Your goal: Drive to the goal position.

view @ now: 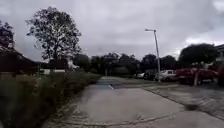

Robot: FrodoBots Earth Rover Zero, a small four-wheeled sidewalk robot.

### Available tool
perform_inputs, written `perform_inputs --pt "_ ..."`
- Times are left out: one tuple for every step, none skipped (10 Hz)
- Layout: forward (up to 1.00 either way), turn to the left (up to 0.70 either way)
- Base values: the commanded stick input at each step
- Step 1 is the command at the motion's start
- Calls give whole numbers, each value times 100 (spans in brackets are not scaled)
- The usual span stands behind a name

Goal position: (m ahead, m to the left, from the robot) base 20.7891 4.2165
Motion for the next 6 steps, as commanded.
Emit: perform_inputs --pt "50 0" --pt "50 0" --pt "50 0" --pt "50 0" --pt "50 0" --pt "50 0"
